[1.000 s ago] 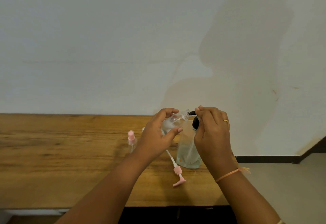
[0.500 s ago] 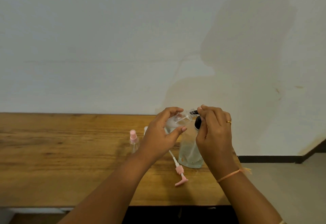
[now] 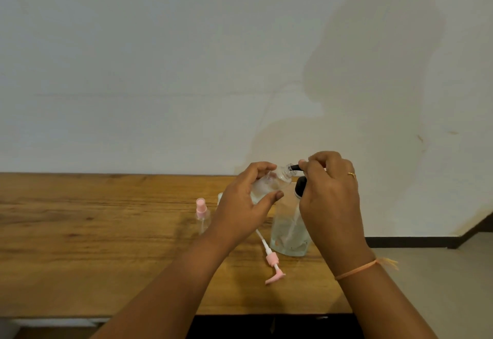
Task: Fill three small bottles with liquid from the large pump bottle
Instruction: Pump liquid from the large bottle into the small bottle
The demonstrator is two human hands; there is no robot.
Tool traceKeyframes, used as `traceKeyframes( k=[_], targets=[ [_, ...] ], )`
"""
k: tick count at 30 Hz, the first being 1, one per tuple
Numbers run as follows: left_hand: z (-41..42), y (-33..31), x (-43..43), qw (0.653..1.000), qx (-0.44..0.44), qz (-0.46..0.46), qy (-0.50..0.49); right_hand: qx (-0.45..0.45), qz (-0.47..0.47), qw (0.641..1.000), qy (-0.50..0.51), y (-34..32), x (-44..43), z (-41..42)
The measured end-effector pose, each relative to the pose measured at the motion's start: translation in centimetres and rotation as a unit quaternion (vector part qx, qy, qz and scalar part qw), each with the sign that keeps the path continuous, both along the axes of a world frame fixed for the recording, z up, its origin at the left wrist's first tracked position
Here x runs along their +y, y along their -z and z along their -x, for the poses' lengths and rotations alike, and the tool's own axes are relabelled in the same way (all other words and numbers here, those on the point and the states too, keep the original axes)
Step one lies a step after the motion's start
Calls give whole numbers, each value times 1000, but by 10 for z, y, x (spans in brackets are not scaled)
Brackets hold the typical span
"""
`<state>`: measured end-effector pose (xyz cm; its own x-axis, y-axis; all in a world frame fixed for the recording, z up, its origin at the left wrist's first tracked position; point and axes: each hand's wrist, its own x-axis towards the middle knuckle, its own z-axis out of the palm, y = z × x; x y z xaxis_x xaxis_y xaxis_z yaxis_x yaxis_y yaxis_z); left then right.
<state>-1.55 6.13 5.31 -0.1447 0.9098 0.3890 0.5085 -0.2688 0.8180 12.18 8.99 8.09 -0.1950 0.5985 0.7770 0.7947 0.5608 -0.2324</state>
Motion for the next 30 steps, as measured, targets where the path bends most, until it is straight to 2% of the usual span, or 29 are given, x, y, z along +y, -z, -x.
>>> traceKeyframes(
  k=[4, 12, 24, 30],
  targets=[
    [0, 0, 0, 1000, 5, 7, 5, -24, -13, 1000, -1, 9, 0, -1],
    [-4, 1, 0, 1000, 3, 19, -3, 23, 0, 1000, -11, 7, 0, -2],
    [0, 2, -1, 1000, 17, 21, -10, 6, -20, 1000, -3, 13, -4, 5],
    [-1, 2, 1, 1000, 10, 23, -10, 33, -11, 999, 10, 14, 1, 4]
  ],
)
